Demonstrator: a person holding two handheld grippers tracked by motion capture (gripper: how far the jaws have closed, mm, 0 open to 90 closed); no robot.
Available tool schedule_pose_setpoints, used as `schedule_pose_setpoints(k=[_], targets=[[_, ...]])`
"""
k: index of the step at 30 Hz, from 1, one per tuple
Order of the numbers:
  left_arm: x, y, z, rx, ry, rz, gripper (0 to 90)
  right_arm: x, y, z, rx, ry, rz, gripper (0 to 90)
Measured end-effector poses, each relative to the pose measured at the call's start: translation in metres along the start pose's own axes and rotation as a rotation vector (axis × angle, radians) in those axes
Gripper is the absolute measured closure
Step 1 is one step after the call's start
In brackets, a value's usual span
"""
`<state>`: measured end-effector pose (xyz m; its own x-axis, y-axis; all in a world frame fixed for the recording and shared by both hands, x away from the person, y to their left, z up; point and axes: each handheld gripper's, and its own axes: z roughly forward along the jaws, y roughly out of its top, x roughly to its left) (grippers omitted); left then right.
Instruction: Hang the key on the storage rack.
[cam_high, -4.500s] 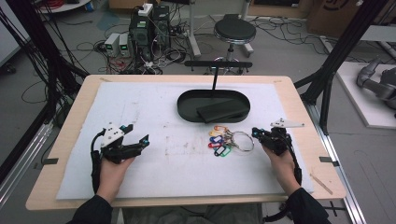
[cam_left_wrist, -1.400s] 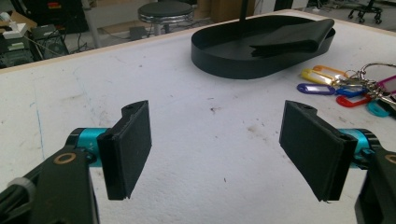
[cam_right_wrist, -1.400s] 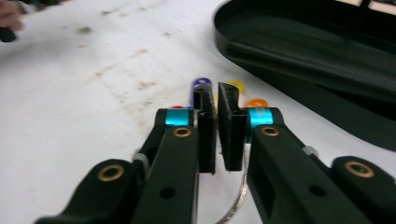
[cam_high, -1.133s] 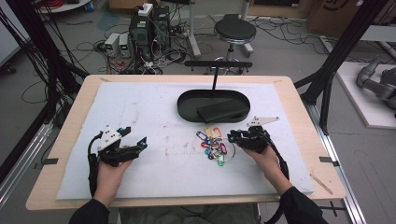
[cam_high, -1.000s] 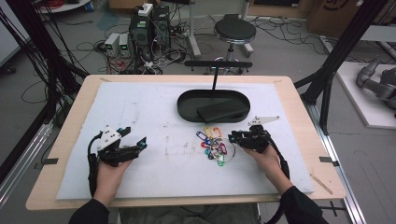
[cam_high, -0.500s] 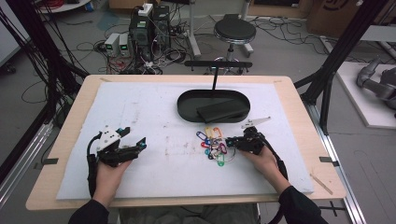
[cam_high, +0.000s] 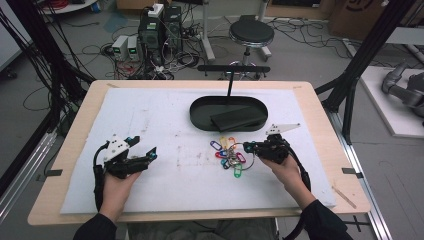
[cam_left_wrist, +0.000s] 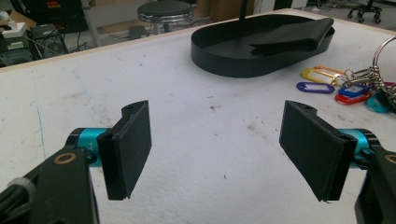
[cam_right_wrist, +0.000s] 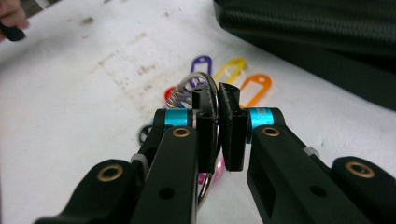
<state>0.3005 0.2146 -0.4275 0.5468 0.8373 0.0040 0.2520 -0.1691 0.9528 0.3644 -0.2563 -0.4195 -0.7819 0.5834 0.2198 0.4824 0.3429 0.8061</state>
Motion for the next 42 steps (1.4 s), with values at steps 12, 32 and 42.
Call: schedule_pose_setpoints(k=[12,32,42], targets=[[0.001,0.0,-0.001,-0.005,-0.003,-0.002,25.2,0.011,0.019,-0.021,-0.075,-0.028,-0.069,87.8],[0.001,0.002,-0.002,-0.013,-0.007,-0.005,25.2,0.011,0.056,-0.057,-0.171,-0.049,-0.145,87.9],[0.001,0.002,-0.001,-0.016,-0.011,-0.008,25.2,0.006,0.073,-0.071,-0.2,-0.056,-0.159,87.9]])
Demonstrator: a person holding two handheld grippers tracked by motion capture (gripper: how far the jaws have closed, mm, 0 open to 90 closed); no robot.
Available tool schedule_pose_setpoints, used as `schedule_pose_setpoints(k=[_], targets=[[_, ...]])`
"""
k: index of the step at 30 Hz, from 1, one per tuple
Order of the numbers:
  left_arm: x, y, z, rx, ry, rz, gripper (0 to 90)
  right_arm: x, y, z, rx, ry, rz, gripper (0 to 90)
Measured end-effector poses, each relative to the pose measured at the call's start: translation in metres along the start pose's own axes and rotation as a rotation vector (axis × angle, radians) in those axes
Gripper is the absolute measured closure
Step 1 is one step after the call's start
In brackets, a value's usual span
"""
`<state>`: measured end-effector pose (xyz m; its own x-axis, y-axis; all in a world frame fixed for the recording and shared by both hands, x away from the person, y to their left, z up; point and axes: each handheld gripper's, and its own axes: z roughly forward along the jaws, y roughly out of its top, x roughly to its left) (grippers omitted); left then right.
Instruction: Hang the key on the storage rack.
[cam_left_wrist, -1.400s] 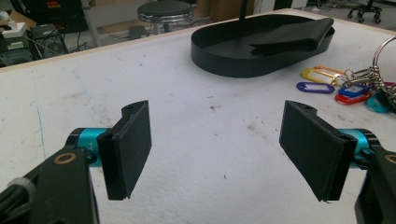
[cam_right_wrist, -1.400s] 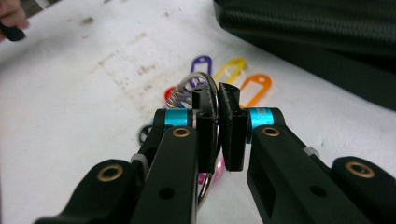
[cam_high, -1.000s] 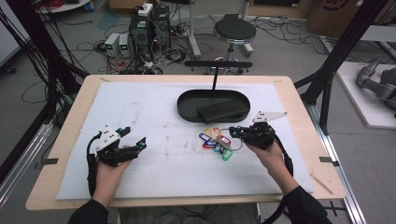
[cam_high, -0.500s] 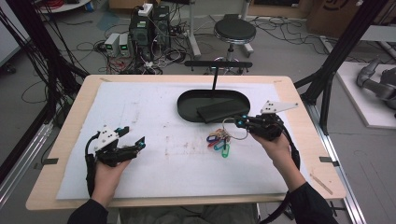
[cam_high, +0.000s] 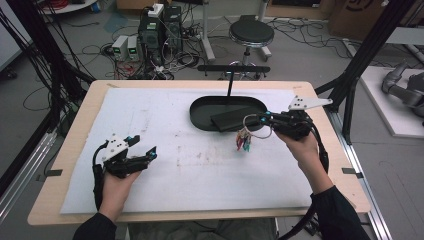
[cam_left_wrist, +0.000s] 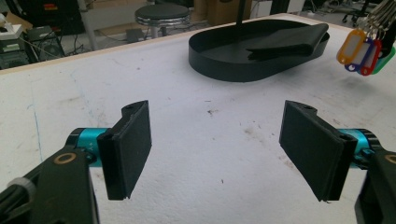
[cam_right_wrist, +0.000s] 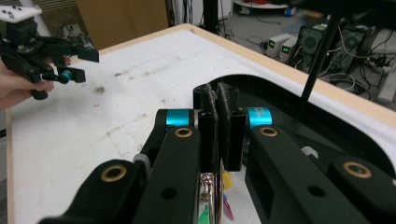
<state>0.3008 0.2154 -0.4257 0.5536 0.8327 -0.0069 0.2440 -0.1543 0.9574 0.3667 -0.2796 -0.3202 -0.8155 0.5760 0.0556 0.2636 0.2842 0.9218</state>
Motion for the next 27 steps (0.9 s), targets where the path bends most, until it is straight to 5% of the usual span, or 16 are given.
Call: schedule_pose_setpoints(k=[7,12,16,20,27], targets=[[0.0,0.003,-0.001,-0.011,-0.017,-0.003,25.8,0.001,0.014,-0.008,-0.026,0.012,-0.023,87.9],[-0.003,0.014,0.002,-0.042,-0.067,-0.008,26.4,0.006,0.021,-0.01,-0.038,0.033,-0.04,87.9],[-0.01,0.028,0.009,-0.076,-0.144,-0.018,26.7,0.012,0.024,-0.008,-0.043,0.058,-0.052,87.9],[-0.023,0.044,0.021,-0.084,-0.231,0.014,27.2,0.017,0.025,-0.005,-0.042,0.079,-0.066,87.9],[-0.048,0.069,0.047,-0.112,-0.433,0.054,31.3,0.026,0.025,0.001,-0.047,0.125,-0.077,88.0]])
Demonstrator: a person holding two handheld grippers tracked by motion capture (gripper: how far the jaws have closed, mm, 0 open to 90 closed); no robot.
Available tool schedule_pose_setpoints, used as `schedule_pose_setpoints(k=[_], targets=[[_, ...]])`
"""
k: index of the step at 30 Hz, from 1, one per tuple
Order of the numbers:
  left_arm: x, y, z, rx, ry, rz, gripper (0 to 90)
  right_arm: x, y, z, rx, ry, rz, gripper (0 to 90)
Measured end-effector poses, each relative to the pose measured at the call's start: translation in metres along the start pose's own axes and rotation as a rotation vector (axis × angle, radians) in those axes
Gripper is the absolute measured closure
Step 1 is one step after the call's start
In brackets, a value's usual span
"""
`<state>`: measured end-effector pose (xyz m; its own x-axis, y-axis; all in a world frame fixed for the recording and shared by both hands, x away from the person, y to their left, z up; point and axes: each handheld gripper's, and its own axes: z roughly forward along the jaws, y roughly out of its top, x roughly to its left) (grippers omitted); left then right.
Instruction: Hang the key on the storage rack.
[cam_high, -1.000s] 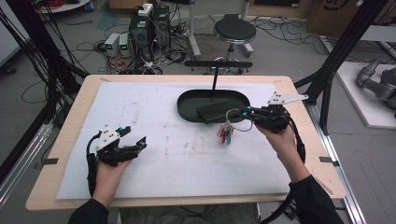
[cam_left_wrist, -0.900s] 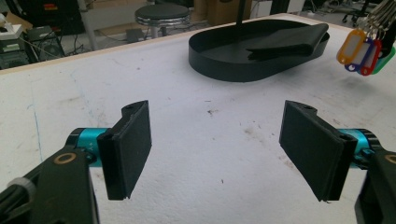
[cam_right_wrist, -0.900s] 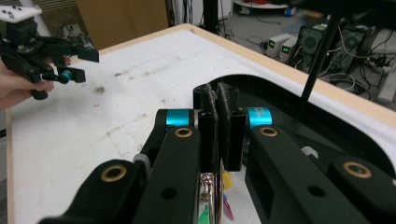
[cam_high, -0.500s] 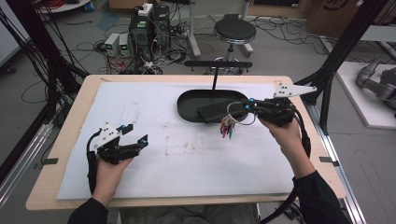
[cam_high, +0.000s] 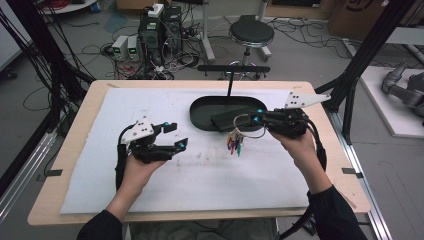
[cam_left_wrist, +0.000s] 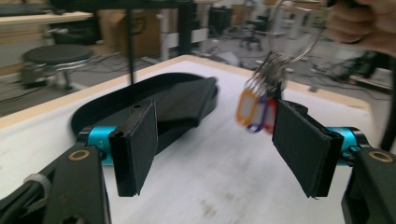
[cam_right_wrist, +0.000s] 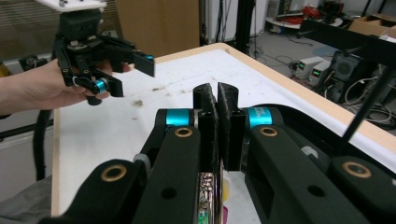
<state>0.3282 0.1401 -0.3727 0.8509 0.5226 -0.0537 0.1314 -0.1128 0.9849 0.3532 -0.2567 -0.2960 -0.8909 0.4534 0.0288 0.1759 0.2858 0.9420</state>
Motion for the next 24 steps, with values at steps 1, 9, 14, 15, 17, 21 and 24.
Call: schedule_pose_setpoints(k=[1,9,14,15,17,21,24], targets=[[-0.001,0.003,0.005,-0.002,-0.026,0.004,31.7,0.001,0.0,0.001,0.0,0.005,-0.002,88.0],[-0.011,0.021,0.034,-0.01,-0.131,0.039,32.2,0.008,0.0,0.009,-0.006,0.054,-0.011,88.0],[-0.016,0.025,0.048,-0.005,-0.157,0.051,33.9,0.012,-0.002,0.015,0.002,0.086,-0.015,88.0],[-0.017,0.025,0.05,-0.002,-0.162,0.053,34.6,0.014,-0.002,0.016,0.006,0.091,-0.016,88.0],[-0.019,0.027,0.055,0.001,-0.181,0.059,35.5,0.016,-0.002,0.018,0.011,0.101,-0.02,88.0],[-0.021,0.028,0.062,0.012,-0.203,0.073,38.1,0.018,-0.003,0.023,0.01,0.127,-0.034,88.0],[-0.023,0.029,0.066,0.016,-0.226,0.086,40.8,0.021,-0.004,0.027,0.016,0.138,-0.042,88.0]])
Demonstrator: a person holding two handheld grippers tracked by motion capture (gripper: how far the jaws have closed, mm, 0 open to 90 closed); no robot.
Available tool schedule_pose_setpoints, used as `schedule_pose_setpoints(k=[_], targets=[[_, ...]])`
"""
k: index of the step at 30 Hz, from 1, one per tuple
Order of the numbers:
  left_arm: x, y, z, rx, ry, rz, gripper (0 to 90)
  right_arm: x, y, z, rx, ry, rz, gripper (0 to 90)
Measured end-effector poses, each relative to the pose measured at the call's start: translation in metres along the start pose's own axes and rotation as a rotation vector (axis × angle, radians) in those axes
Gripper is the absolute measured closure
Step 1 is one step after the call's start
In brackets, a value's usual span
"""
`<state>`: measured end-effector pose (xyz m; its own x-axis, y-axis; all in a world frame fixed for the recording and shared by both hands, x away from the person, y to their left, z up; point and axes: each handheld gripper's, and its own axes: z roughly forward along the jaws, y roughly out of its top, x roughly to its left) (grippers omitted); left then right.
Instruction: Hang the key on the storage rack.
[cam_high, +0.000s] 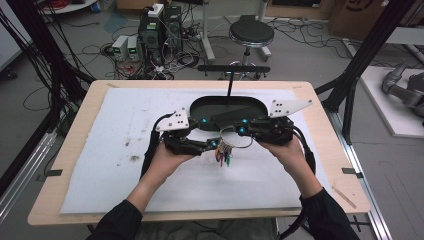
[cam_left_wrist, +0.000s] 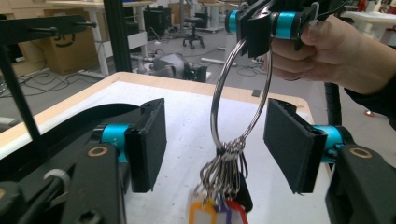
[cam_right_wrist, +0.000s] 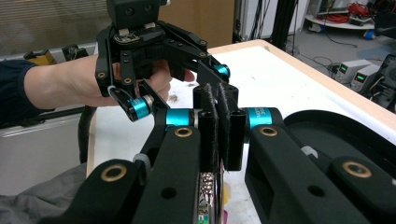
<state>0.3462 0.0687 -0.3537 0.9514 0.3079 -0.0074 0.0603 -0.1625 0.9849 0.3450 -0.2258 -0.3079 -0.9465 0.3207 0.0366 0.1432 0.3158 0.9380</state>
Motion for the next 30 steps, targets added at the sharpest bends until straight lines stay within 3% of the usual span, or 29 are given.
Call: schedule_pose_setpoints(k=[12,21,30], targets=[[-0.002,0.002,0.013,0.031,-0.024,0.049,63.6,0.0,-0.003,0.007,0.011,0.025,0.005,87.9],[0.0,0.001,0.013,0.039,-0.007,0.074,81.8,-0.003,-0.004,0.007,0.011,0.032,0.015,87.9],[0.0,0.002,0.012,0.024,0.008,0.112,86.0,-0.005,-0.005,0.006,-0.002,0.04,0.024,87.8]])
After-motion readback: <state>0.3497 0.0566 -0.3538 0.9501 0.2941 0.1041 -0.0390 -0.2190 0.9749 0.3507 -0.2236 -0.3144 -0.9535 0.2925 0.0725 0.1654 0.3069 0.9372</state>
